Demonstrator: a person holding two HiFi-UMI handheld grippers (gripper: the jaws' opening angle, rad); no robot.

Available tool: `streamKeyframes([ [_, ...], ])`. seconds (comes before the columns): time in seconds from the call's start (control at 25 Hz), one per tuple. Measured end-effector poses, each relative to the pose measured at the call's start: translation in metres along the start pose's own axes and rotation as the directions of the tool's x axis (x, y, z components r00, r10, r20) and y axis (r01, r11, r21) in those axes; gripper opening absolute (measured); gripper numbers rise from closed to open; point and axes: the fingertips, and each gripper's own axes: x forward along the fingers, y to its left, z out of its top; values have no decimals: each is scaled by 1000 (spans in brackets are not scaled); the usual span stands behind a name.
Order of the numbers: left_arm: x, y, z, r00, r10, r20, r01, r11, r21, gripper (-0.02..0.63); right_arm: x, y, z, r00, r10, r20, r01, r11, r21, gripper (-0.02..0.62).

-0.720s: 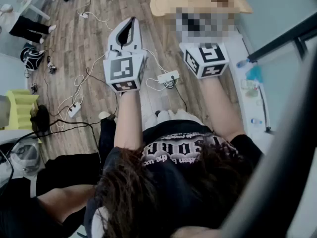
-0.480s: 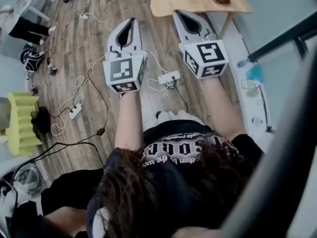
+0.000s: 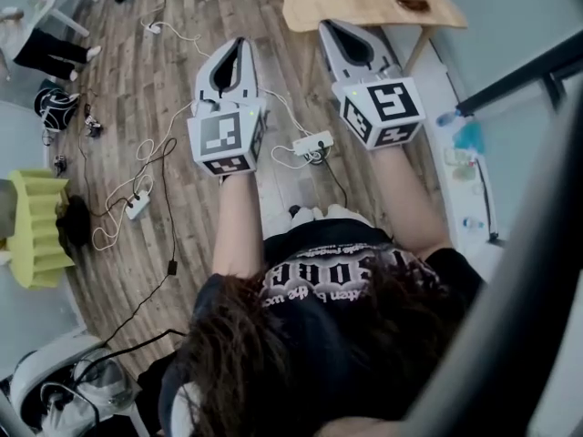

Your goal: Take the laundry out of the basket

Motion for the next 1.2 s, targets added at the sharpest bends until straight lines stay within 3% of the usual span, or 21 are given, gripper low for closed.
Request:
streamKeyframes([
  [0.12, -7, 18, -3, 1000, 3, 4, -3, 1000, -18, 2, 10, 17, -3, 999, 43, -10, -43, 999, 8, 31],
  [0.56, -8, 79, -18, 1000, -9, -7, 9, 1000, -13, 2, 62, 49, -25, 997, 60, -53, -60, 998, 13, 31],
  [0.92, 16, 119, -40, 1000, 15, -22, -16, 999, -29, 2, 108, 45, -39, 997, 54, -62, -54, 999, 9, 31],
  [1.2, 67, 154, -52, 1000, 21, -23, -21, 1000, -13, 2, 174, 23, -51, 998, 50, -48, -50, 999, 18, 31],
])
